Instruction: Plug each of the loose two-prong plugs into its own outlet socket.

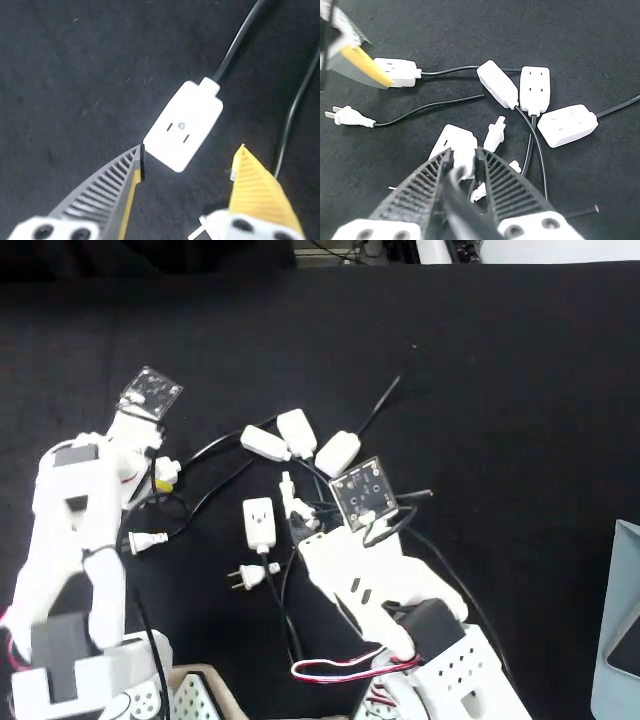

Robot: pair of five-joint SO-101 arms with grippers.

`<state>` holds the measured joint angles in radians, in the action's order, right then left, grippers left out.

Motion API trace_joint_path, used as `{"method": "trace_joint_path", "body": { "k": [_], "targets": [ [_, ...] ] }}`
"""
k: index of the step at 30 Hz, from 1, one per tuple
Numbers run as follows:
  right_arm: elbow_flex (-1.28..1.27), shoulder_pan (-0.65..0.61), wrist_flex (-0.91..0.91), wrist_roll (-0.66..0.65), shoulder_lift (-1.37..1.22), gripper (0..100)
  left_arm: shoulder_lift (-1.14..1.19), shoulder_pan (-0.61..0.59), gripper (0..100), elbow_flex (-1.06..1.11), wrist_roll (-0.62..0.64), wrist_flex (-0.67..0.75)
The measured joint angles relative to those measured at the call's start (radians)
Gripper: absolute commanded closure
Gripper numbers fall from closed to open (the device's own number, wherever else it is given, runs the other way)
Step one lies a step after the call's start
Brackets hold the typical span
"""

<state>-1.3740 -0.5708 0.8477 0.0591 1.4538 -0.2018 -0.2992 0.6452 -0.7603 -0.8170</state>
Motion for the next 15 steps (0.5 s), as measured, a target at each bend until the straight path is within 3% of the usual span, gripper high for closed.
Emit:
{"method": "trace_joint_path", "body": {
  "k": [5, 11, 15],
  "targets": [
    [0.000, 0.000, 0.000, 0.000, 0.000, 98.7, 0.190, 0.003, 71, -0.146, -0.006, -0.002],
    [0.000, 0.000, 0.000, 0.000, 0.000, 98.7, 0.367, 0.005, 82, -0.238, -0.011, -0.002],
    [0.000, 0.000, 0.000, 0.000, 0.000, 98.7, 0.408, 0.008, 83, -0.269, -0.011, -0.006]
  ]
}}
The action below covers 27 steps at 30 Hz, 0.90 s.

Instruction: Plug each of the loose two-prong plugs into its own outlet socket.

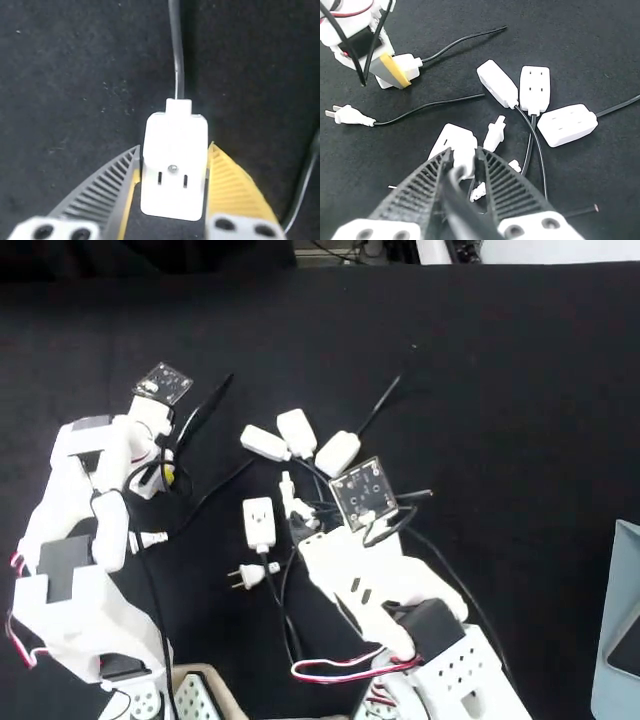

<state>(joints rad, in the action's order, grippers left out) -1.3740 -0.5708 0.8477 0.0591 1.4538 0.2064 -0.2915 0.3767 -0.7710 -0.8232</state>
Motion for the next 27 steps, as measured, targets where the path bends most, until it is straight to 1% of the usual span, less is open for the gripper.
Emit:
{"method": "trace_joint_path", "body": {
  "k": [5, 7, 9, 12, 17, 20, 24, 27],
  "targets": [
    [0.000, 0.000, 0.000, 0.000, 0.000, 98.7, 0.011, 0.000, 81, -0.021, 0.000, -0.006],
    [0.000, 0.000, 0.000, 0.000, 0.000, 98.7, 0.000, 0.000, 75, -0.021, 0.000, -0.018],
    [0.000, 0.000, 0.000, 0.000, 0.000, 98.7, -0.028, -0.003, 71, -0.021, 0.000, -0.066],
    [0.000, 0.000, 0.000, 0.000, 0.000, 98.7, -0.094, -0.008, 70, -0.021, 0.015, -0.120],
    [0.000, 0.000, 0.000, 0.000, 0.000, 98.7, -0.176, -0.005, 70, -0.021, 0.035, -0.146],
    [-0.011, 0.000, 0.000, 0.000, 0.002, 98.7, -0.190, -0.005, 70, -0.021, 0.038, -0.184],
    [-0.011, 0.000, 0.000, 0.000, 0.002, 98.7, -0.190, 0.026, 70, -0.021, 0.038, -0.245],
    [-0.011, 0.000, 0.000, 0.000, 0.002, 98.7, -0.190, 0.026, 70, -0.021, 0.038, -0.261]
  ]
}}
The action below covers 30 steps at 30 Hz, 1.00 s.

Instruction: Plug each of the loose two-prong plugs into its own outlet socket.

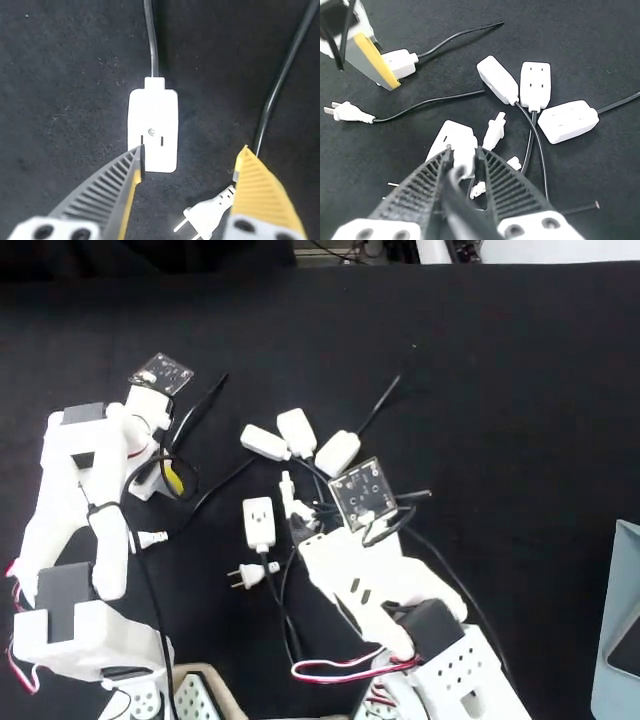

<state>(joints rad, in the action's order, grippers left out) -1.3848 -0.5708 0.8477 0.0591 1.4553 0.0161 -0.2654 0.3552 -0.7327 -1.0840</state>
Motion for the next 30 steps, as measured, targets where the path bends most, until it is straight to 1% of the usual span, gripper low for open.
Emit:
{"method": "trace_joint_path", "body": {
  "k": [2, 5, 8, 14, 19, 24, 30],
  "targets": [
    [0.000, 0.000, 0.000, 0.000, 0.000, 98.7, 0.012, 0.000, 71, 0.000, 0.000, 0.000],
    [0.000, 0.000, 0.000, 0.000, 0.000, 98.7, 0.080, 0.000, 75, 0.000, 0.000, 0.005],
    [0.000, 0.000, 0.000, 0.000, 0.000, 98.7, 0.146, -0.003, 76, -0.008, 0.003, 0.051],
    [0.000, 0.000, 0.000, 0.000, 0.000, 98.7, 0.295, -0.068, 76, -0.133, 0.005, 0.080],
    [0.000, 0.000, 0.000, 0.000, 0.000, 98.7, 0.313, -0.086, 77, -0.150, 0.003, 0.075],
    [0.000, 0.000, 0.000, 0.000, 0.000, 98.7, 0.315, -0.086, 84, -0.153, 0.003, 0.074],
    [0.000, 0.000, 0.000, 0.000, 0.000, 98.7, 0.315, -0.068, 90, -0.152, 0.003, 0.069]
  ]
}}
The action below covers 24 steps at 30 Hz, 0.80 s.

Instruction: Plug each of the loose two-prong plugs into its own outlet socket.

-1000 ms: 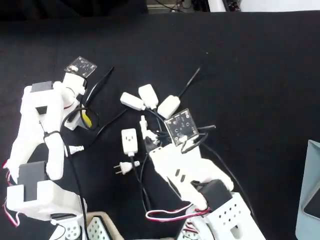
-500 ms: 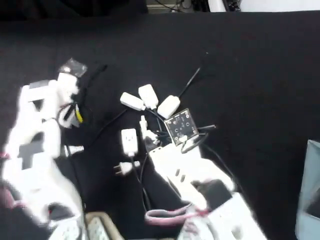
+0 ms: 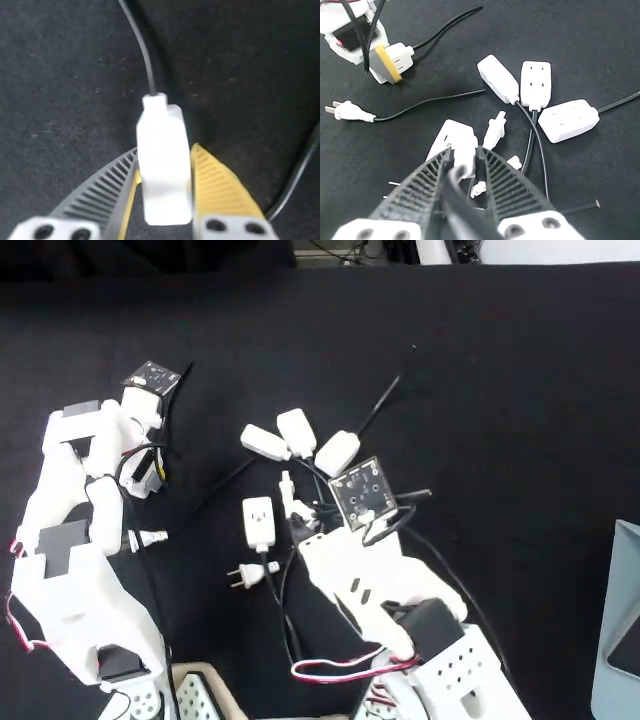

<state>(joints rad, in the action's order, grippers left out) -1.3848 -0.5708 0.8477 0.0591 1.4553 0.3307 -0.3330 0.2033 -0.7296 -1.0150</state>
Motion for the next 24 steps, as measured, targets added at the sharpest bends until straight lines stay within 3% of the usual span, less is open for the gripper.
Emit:
{"method": "trace_joint_path", "body": {
  "k": [6, 18, 24],
  "targets": [
    [0.000, 0.000, 0.000, 0.000, 0.000, 98.7, 0.000, 0.037, 97, -0.002, 0.000, -0.028],
    [0.000, 0.000, 0.000, 0.000, 0.000, 98.7, -0.143, 0.184, 96, 0.129, 0.020, -0.114],
    [0.000, 0.000, 0.000, 0.000, 0.000, 98.7, -0.183, 0.209, 79, 0.213, 0.066, -0.051]
  ]
}}
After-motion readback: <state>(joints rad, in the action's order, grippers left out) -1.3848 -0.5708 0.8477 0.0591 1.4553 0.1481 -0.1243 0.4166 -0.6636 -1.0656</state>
